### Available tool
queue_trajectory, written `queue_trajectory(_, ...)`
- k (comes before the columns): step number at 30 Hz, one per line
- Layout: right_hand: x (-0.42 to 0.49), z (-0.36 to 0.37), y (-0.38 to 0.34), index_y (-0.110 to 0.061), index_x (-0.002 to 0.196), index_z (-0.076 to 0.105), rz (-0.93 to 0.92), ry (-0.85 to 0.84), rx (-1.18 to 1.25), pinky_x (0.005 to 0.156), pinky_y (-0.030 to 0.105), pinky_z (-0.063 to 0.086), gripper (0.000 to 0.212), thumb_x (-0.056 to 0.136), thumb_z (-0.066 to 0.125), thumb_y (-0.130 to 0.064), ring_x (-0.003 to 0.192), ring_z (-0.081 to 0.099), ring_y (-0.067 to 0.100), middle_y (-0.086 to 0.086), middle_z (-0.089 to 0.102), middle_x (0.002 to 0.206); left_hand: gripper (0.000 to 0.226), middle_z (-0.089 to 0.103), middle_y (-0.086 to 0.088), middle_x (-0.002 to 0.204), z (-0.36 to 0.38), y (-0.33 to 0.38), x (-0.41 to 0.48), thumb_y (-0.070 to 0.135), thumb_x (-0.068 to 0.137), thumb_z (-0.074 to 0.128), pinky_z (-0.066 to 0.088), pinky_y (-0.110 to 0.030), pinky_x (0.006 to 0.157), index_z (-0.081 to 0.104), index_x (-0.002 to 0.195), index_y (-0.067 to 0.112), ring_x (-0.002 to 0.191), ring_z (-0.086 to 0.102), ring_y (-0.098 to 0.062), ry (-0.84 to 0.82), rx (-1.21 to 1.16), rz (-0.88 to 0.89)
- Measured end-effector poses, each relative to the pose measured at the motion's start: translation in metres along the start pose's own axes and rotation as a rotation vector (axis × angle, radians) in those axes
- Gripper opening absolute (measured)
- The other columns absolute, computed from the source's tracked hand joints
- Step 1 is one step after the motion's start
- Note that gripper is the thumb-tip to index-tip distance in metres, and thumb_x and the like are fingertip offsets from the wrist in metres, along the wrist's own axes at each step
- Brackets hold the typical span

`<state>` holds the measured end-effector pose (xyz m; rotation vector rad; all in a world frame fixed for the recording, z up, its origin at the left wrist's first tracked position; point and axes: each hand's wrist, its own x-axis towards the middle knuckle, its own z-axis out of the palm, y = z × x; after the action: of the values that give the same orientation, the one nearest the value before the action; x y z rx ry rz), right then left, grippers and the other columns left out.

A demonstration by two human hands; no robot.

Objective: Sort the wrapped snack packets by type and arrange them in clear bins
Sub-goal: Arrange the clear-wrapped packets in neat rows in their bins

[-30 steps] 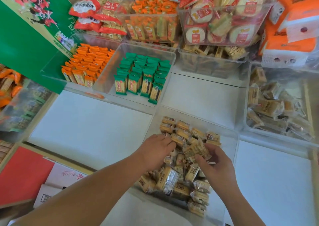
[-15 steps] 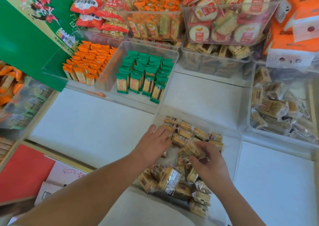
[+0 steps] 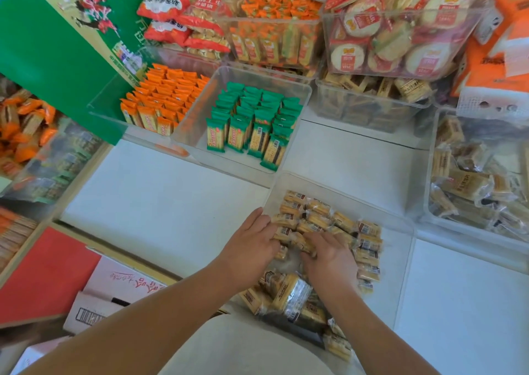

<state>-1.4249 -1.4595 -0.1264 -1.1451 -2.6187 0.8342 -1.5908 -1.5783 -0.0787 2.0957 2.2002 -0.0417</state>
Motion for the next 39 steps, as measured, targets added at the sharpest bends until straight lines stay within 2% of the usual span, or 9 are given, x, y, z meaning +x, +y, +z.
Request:
queue_trajectory(4, 0.007, 0.002, 0.000, -0.017, 0.116, 0.073, 0.053, -0.044, 0.115, 0.060, 0.026, 0.053, 0.037, 0.081, 0.084, -0.017, 0.077, 0.065, 0.018, -0.003, 0.061, 0.110, 0.007, 0.062, 0.003, 0.084, -0.007, 0.018, -0.002, 0.015, 0.075, 0.078, 0.053, -0.037, 0.081, 0.072, 0.077, 0.017, 0.087, 0.051, -0.019, 0.083, -0.202, -0.077)
queue_trajectory(7, 0.007, -0.016, 0.000, -0.015, 0.111, 0.073, 0.063, -0.024, 0.166, 0.061, 0.012, 0.050, 0.035, 0.078, 0.085, -0.015, 0.072, 0.061, 0.007, -0.007, 0.063, 0.106, 0.009, 0.063, 0.001, 0.093, -0.010, 0.043, 0.000, 0.013, 0.090, 0.064, 0.054, -0.037, 0.074, 0.072, 0.089, 0.013, 0.091, 0.054, -0.019, -0.014, -0.401, -0.147)
queue_trajectory(12, 0.002, -0.073, 0.004, -0.039, 0.102, 0.063, 0.196, 0.004, 0.388, 0.064, 0.008, 0.043, 0.039, 0.076, 0.088, -0.022, 0.078, 0.059, -0.002, -0.017, 0.064, 0.098, 0.020, 0.060, -0.006, 0.098, 0.002, 0.065, 0.019, 0.022, 0.105, 0.046, 0.047, -0.033, 0.077, 0.058, 0.092, 0.013, 0.095, 0.060, -0.026, -0.399, -0.600, -0.321)
queue_trajectory(17, -0.018, -0.089, 0.015, -0.042, 0.100, 0.062, 0.335, 0.054, 0.524, 0.065, 0.009, 0.046, 0.040, 0.077, 0.087, -0.021, 0.083, 0.060, -0.001, -0.017, 0.067, 0.101, 0.042, 0.059, -0.008, 0.143, 0.022, 0.080, 0.046, 0.033, 0.108, 0.045, 0.045, -0.037, 0.109, 0.052, 0.146, 0.015, 0.132, 0.055, -0.027, -0.468, -0.762, -0.505)
queue_trajectory(22, -0.028, -0.094, 0.023, -0.041, 0.102, 0.064, 0.399, 0.094, 0.579, 0.065, 0.018, 0.047, 0.040, 0.079, 0.086, -0.019, 0.076, 0.062, 0.003, -0.018, 0.069, 0.097, 0.044, 0.057, -0.009, 0.140, 0.033, 0.073, 0.063, 0.034, 0.107, 0.047, 0.045, -0.034, 0.107, 0.048, 0.147, 0.015, 0.129, 0.056, -0.027, -0.501, -0.793, -0.532)
queue_trajectory(25, -0.029, -0.100, 0.029, -0.040, 0.100, 0.065, 0.418, 0.122, 0.595, 0.060, 0.013, 0.045, 0.039, 0.079, 0.085, -0.015, 0.073, 0.061, 0.004, -0.014, 0.069, 0.092, 0.043, 0.061, -0.006, 0.132, 0.038, 0.070, 0.068, 0.033, 0.105, 0.050, 0.050, -0.041, 0.103, 0.047, 0.145, 0.019, 0.117, 0.058, -0.024, -0.544, -0.827, -0.572)
queue_trajectory(29, -0.028, -0.105, 0.036, -0.040, 0.098, 0.065, 0.397, 0.130, 0.596, 0.061, 0.011, 0.048, 0.039, 0.080, 0.085, -0.012, 0.071, 0.061, 0.008, -0.015, 0.069, 0.094, 0.046, 0.062, -0.002, 0.127, 0.042, 0.070, 0.072, 0.025, 0.100, 0.058, 0.054, -0.035, 0.093, 0.047, 0.144, 0.023, 0.112, 0.061, -0.021, -0.550, -0.924, -0.636)
queue_trajectory(34, -0.030, -0.101, 0.044, -0.040, 0.098, 0.065, 0.399, 0.106, 0.579, 0.062, 0.011, 0.047, 0.040, 0.079, 0.086, -0.012, 0.069, 0.061, 0.012, -0.012, 0.067, 0.084, 0.041, 0.054, -0.001, 0.127, 0.043, 0.073, 0.072, 0.029, 0.090, 0.072, 0.050, -0.036, 0.102, 0.057, 0.128, 0.023, 0.114, 0.057, -0.021, -0.485, -0.828, -0.616)
queue_trajectory(39, -0.029, -0.095, 0.045, -0.037, 0.102, 0.064, 0.315, 0.092, 0.495, 0.063, 0.013, 0.048, 0.045, 0.077, 0.086, -0.007, 0.077, 0.061, 0.011, -0.020, 0.064, 0.098, 0.015, 0.068, 0.006, 0.100, 0.034, 0.077, 0.069, 0.030, 0.093, 0.068, 0.060, -0.036, 0.081, 0.068, 0.107, 0.026, 0.088, 0.066, -0.014, -0.390, -0.747, -0.583)
